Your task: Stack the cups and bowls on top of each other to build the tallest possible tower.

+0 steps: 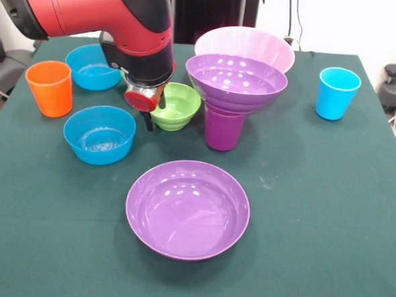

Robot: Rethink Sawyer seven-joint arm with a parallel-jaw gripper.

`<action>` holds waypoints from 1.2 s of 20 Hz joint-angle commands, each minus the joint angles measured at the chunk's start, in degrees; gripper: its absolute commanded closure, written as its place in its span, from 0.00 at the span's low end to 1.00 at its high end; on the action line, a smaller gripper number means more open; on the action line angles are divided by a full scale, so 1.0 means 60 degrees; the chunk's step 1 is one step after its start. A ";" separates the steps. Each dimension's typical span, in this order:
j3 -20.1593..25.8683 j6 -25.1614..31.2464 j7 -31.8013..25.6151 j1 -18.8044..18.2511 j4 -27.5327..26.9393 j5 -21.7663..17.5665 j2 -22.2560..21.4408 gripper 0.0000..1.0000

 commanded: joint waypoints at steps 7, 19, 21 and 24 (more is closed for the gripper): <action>-0.0512 0.0594 -0.2905 0.0424 -0.0234 -0.0627 0.0210 0.00; -0.0552 0.0402 -0.3041 0.0425 -0.0389 -0.0849 0.0386 0.00; -0.0580 0.0439 -0.3080 0.0462 -0.0422 -0.0908 0.0373 1.00; -0.0588 0.0497 -0.3075 0.0511 -0.0429 -0.0913 0.0341 1.00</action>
